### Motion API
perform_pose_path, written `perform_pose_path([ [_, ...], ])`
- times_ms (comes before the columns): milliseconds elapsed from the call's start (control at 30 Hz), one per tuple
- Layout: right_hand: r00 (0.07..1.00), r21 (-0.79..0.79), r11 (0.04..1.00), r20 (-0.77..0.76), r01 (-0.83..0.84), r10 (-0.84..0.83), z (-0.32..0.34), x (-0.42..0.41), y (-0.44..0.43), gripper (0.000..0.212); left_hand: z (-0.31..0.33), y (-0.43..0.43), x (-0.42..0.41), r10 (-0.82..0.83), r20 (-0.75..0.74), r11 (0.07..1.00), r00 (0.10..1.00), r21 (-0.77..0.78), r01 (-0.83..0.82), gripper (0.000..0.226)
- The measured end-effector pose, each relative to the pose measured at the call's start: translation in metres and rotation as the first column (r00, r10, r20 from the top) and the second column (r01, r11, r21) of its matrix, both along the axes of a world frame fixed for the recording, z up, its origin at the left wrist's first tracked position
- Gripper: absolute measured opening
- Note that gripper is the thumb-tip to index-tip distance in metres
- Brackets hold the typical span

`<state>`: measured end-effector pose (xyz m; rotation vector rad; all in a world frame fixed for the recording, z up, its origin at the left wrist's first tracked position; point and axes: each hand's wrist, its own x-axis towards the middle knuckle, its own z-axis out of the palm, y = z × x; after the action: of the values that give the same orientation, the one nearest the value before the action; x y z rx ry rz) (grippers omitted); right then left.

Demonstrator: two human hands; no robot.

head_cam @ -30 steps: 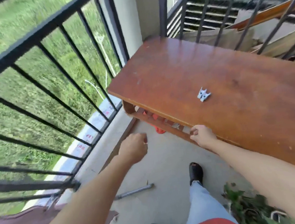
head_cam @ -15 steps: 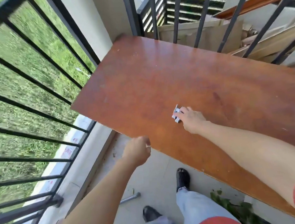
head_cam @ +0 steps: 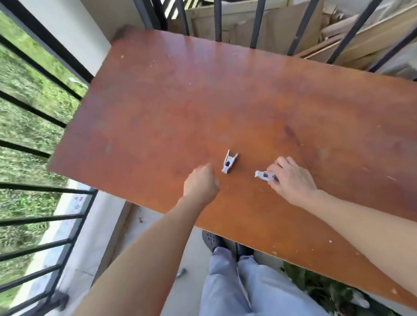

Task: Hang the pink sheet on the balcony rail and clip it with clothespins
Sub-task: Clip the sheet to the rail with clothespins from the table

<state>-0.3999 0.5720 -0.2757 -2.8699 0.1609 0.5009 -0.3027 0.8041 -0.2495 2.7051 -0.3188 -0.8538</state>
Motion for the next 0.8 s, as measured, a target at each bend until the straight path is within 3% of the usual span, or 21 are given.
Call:
perform_pose_path([
  [200,0.979,0.151,0.968,-0.004,0.201,-0.203,-0.001,-0.029,-0.013,0.024,-0.035,-0.054,0.026,-0.056,0.023,0.998,0.998,0.022,0.056,0.042],
  [367,0.962,0.219,0.937,-0.022,0.272,-0.274,-0.004,-0.038,-0.001,0.03,-0.048,-0.043,0.025,-0.092,0.075,0.996,0.993,-0.004,0.093,0.02],
  [500,0.988,0.246,0.957,-0.018,0.155,-0.155,0.001,-0.023,0.014,0.024,-0.035,0.002,0.005,-0.018,0.112,0.999,0.994,-0.025,0.02,0.02],
  [600,1.0,0.26,0.966,0.019,0.005,-0.01,0.01,0.0,0.04,0.024,-0.024,0.057,-0.025,0.13,0.138,0.991,0.982,-0.017,-0.129,0.022],
  [800,0.937,0.269,0.9,0.032,-0.342,0.347,0.036,0.021,0.136,0.027,-0.002,0.17,-0.128,0.516,0.107,0.856,0.85,-0.04,-0.515,0.02],
])
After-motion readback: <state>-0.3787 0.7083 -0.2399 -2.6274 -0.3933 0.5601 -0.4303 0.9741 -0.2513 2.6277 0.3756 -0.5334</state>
